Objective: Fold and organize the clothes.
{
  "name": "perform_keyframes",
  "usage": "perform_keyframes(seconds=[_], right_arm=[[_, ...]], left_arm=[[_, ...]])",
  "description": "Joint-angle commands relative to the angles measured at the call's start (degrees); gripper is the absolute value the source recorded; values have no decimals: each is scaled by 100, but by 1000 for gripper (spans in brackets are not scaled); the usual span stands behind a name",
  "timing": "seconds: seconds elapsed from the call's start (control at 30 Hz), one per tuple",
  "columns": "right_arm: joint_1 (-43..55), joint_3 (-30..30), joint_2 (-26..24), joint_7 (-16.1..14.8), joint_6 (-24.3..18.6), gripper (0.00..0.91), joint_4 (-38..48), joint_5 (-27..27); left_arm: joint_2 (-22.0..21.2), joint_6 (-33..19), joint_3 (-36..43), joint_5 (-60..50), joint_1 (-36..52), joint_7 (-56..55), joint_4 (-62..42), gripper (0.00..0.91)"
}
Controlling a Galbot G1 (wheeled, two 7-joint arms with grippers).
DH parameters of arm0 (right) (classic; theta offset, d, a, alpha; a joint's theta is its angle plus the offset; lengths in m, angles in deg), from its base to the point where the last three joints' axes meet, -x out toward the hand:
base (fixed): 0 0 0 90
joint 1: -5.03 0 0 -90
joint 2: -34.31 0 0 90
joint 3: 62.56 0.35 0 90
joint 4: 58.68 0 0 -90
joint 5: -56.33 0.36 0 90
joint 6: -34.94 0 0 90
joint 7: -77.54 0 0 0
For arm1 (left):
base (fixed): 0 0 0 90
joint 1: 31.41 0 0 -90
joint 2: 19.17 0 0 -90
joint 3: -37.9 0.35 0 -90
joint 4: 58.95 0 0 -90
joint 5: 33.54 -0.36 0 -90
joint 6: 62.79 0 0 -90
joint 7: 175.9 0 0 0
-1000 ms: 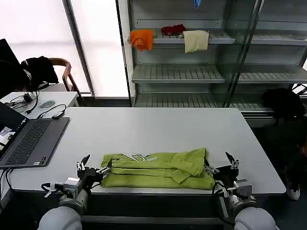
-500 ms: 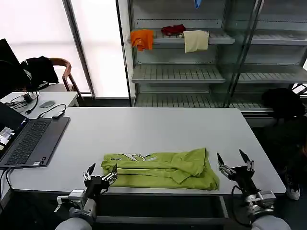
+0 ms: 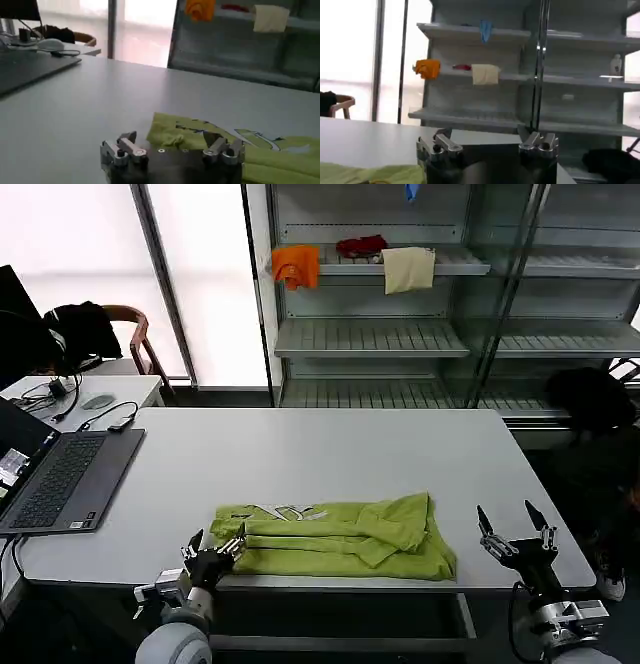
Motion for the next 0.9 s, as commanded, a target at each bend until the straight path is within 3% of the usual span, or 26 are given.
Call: perform_keyframes(seconds=[0.03,0.1,0.6,0.9], right_arm=[[-59,146,8,-92,-184,907,40,54],[-43,143,3,-91,-172,907,36,56],[156,9,16,-52,-28,907,-6,62],[250,-34,7,-26,24,907,-33,39]], left_arm=[[-210,167,74,211,215,-126,-278,121],[-215,183,93,206,203,-151,-264,10],[-204,382,216,125,299,-311,-72,0],[179,387,-236,688,322,-464,381,0]])
